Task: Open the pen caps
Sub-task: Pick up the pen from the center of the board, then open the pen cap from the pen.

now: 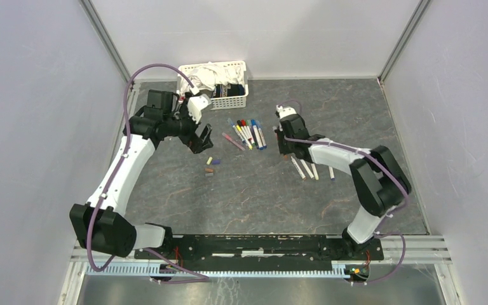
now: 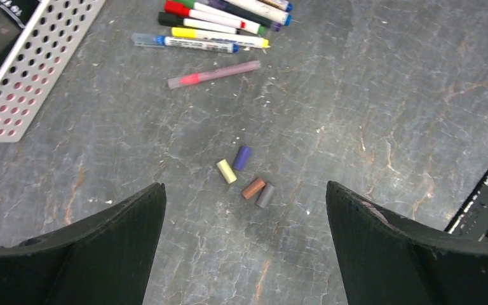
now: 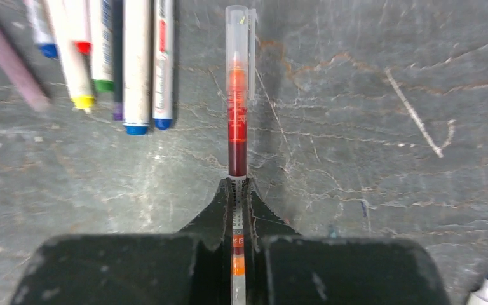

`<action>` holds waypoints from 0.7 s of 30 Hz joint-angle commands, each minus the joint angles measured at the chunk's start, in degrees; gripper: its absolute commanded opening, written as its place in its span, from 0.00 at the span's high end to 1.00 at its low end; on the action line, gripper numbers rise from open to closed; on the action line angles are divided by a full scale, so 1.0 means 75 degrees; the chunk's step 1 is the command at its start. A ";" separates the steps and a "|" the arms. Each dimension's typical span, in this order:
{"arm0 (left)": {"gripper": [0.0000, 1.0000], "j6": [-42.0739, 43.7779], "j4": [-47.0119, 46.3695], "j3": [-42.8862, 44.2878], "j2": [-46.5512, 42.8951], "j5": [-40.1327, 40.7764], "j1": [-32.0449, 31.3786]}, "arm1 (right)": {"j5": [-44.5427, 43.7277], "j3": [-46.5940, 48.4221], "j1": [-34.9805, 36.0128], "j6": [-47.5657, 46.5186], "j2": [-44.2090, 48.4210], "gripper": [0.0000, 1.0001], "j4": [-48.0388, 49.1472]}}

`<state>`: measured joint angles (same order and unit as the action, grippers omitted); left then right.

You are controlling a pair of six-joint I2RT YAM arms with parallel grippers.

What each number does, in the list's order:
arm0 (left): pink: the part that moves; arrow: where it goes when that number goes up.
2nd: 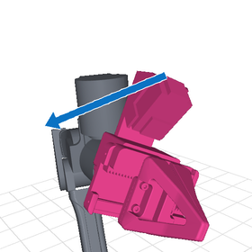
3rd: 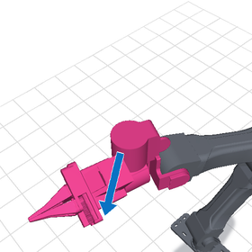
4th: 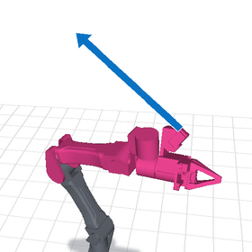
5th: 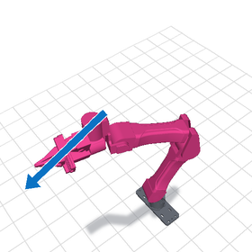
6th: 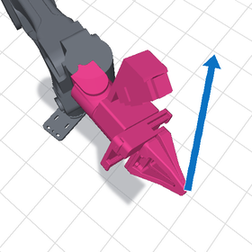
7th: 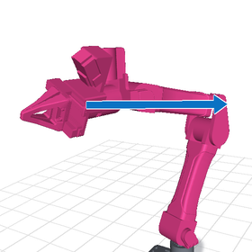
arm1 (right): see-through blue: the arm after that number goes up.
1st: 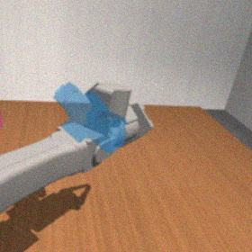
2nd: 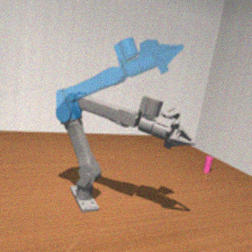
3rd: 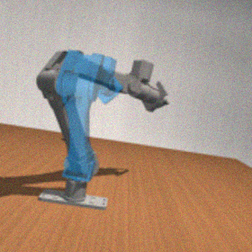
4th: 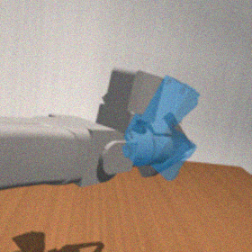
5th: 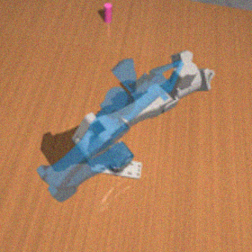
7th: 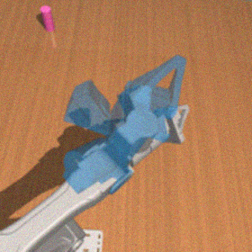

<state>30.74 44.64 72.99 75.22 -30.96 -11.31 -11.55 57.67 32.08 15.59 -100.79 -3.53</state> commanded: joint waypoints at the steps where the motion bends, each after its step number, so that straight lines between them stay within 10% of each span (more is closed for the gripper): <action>1: 0.00 0.0586 0.0210 -0.0179 -0.0268 -0.0642 -0.0215 | 0.1370 -0.0095 -0.0125 -0.0368 0.1240 1.00 0.0692; 9: 0.00 0.2395 0.0332 -0.1127 -0.0681 -0.1106 -0.0968 | 0.6548 -0.0078 0.0214 -0.0804 0.1869 1.00 0.0637; 21: 0.00 0.3836 0.0802 -0.1162 -0.0335 -0.1698 -0.1249 | 0.9156 -0.0076 0.1041 -0.1141 0.1868 1.00 0.0527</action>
<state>53.34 49.28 63.55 71.99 -39.72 -20.29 48.66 56.21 39.13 9.08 -87.20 0.14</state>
